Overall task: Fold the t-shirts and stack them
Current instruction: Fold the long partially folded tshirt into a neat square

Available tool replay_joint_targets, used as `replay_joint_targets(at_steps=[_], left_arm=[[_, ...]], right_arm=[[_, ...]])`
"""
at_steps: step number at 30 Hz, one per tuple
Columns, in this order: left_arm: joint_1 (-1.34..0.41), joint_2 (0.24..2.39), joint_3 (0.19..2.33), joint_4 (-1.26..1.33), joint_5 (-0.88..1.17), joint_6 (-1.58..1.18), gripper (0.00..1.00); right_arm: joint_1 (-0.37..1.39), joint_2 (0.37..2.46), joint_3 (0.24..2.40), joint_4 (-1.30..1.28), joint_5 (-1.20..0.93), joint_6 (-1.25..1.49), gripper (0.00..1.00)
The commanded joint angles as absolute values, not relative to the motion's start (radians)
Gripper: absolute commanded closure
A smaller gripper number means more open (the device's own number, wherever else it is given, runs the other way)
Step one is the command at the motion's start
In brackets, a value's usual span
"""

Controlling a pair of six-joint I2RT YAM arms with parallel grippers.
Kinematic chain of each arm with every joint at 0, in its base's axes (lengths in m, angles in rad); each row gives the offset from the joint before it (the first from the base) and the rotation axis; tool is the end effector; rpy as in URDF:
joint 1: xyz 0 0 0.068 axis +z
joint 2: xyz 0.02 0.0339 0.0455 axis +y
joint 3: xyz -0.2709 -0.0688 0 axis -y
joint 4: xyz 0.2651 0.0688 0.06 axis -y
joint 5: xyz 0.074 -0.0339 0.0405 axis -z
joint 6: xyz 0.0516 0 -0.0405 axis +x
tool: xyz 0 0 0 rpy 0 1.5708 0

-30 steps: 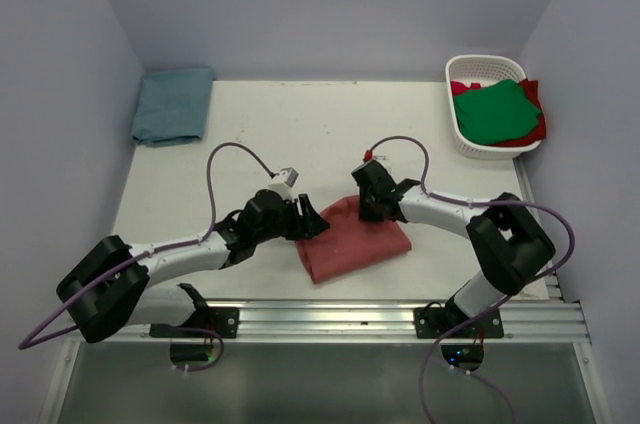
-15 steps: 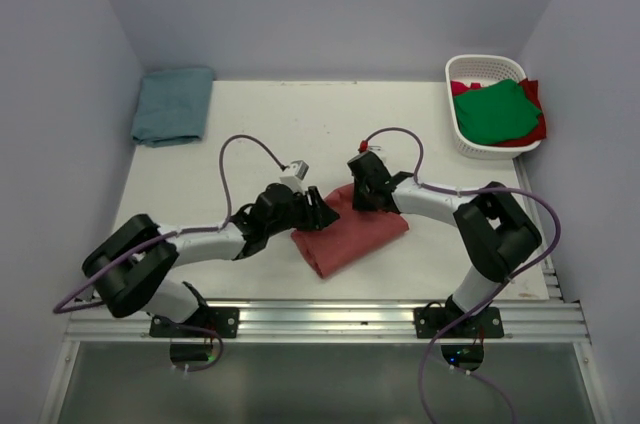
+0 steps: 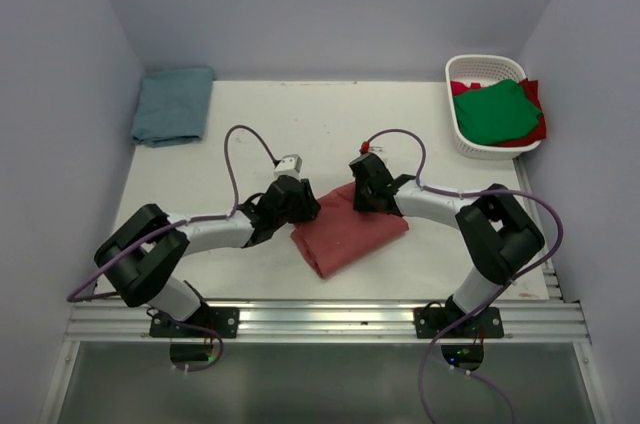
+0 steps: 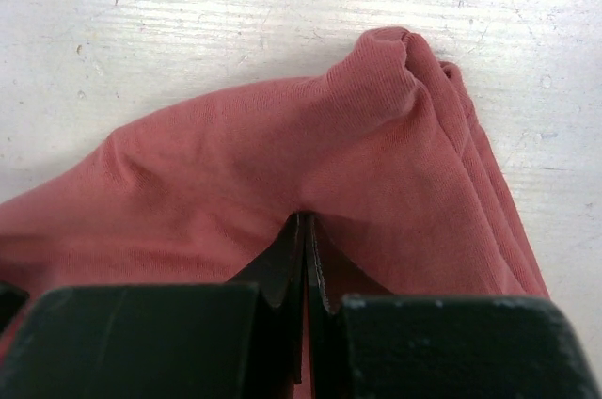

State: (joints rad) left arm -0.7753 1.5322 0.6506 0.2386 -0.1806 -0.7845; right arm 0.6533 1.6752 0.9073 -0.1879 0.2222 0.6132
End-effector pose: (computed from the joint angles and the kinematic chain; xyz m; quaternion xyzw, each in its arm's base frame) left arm 0.2381 -0.2204 0.1430 -0.0444 0.8905 -0.2560 0.3735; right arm 0.2867 0.2051 0.1404 0.0146 0.9477 0.0928 0.3050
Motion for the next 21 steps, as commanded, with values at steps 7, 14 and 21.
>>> replay_joint_targets(at_steps=[7, 14, 21], left_arm=[[-0.683, 1.557, 0.549, 0.163, -0.166, -0.788, 0.65], [-0.704, 1.182, 0.440, 0.109, -0.057, -0.868, 0.57], [-0.756, 0.821, 0.344, -0.176, 0.086, -1.080, 0.38]], right_arm=[[0.647, 1.727, 0.916, -0.236, 0.230, 0.617, 1.00], [0.646, 1.717, 0.916, -0.242, 0.227, 0.615, 1.00], [0.646, 1.713, 0.920, -0.288, 0.232, 0.634, 1.00]])
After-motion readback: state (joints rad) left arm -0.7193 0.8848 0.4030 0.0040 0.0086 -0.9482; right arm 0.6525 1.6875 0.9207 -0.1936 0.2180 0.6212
